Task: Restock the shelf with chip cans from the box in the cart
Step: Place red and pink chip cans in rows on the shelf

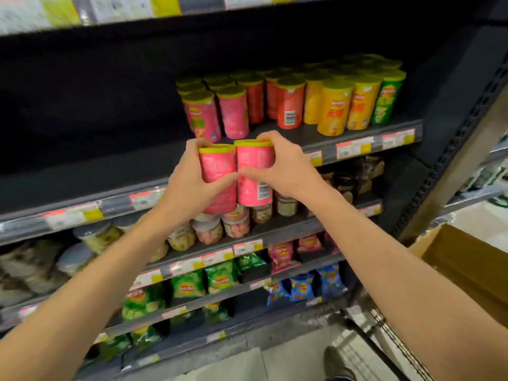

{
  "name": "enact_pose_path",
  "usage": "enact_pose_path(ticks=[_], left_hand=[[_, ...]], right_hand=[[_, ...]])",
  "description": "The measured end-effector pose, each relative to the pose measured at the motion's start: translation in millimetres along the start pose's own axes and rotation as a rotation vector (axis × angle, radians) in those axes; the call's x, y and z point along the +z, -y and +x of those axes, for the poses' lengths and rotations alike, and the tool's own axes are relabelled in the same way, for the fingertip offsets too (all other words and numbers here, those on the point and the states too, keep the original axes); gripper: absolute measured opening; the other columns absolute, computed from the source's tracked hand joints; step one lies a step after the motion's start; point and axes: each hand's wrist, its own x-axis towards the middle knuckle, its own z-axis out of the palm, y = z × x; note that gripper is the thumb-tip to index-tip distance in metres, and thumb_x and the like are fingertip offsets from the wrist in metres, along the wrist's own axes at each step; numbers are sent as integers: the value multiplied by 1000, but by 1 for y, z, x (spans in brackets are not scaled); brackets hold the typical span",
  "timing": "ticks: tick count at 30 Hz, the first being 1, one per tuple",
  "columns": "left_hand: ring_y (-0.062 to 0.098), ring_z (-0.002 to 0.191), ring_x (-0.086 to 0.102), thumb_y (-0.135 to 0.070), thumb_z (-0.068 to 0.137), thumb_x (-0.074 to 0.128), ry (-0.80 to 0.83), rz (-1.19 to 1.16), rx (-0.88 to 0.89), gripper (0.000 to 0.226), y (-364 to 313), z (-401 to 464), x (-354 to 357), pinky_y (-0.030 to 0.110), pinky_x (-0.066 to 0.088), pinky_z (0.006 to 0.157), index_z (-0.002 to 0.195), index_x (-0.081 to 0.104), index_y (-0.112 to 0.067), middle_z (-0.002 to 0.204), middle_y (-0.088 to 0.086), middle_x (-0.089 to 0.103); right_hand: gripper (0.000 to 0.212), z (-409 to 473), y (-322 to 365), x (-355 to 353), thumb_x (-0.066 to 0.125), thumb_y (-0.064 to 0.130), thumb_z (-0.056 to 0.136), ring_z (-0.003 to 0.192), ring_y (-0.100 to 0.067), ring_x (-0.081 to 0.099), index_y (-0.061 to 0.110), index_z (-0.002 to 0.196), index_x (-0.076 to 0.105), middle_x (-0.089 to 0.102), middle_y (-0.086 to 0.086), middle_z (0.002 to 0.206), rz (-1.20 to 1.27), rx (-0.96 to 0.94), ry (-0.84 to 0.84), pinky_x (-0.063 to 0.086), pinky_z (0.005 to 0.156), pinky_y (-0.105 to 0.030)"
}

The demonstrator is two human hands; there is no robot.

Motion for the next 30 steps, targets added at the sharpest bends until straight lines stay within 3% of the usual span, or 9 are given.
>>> enact_pose_path(ticks=[3,7,15,21,24,30], left_hand=[[8,101,59,-54,77,76,-46,-4,8,65,8,13,-17,28,50,81,121,32,-36,117,-5,56],[11,105,59,-63,73,74,-117,-20,5,72,16,27,-24,40,53,89,126,33,-34,121,-3,54],[3,95,61,-55,73,78,-119,-50,-11,66,17,52,-27,32,56,80,118,35,-33,111,-7,59],[15,105,59,-58,70,78,-147,15,2,74,26,69,-32,40,55,86,122,32,-35,122,0,54],[17,111,57,-48,70,83,-193,2,0,81,35,73,-28,40,54,91,130,32,-25,128,5,51],[11,114,53,-41,70,86,-281,-51,-2,79,57,64,-32,23,47,90,127,34,-24,131,2,50]], right_hand=[[73,22,18,6,79,51,76,112,-22,57,22,134,45,56,-4,124,-46,-51,-6,51,93,-42],[73,44,29,9,76,50,79,122,-22,46,21,137,43,50,-4,130,-89,-91,-11,43,97,-36],[73,73,33,11,78,55,74,108,-24,57,24,131,45,53,-1,122,-81,-34,0,53,89,-47],[76,85,37,11,77,49,79,123,-23,47,26,141,39,48,-4,134,-61,-48,-24,46,90,-35],[79,87,39,22,77,44,81,130,-26,45,27,146,35,48,-7,139,-40,-53,-53,45,97,-39],[81,87,40,47,77,42,81,133,-29,44,28,149,33,48,-9,140,-1,-74,-25,43,104,-42]])
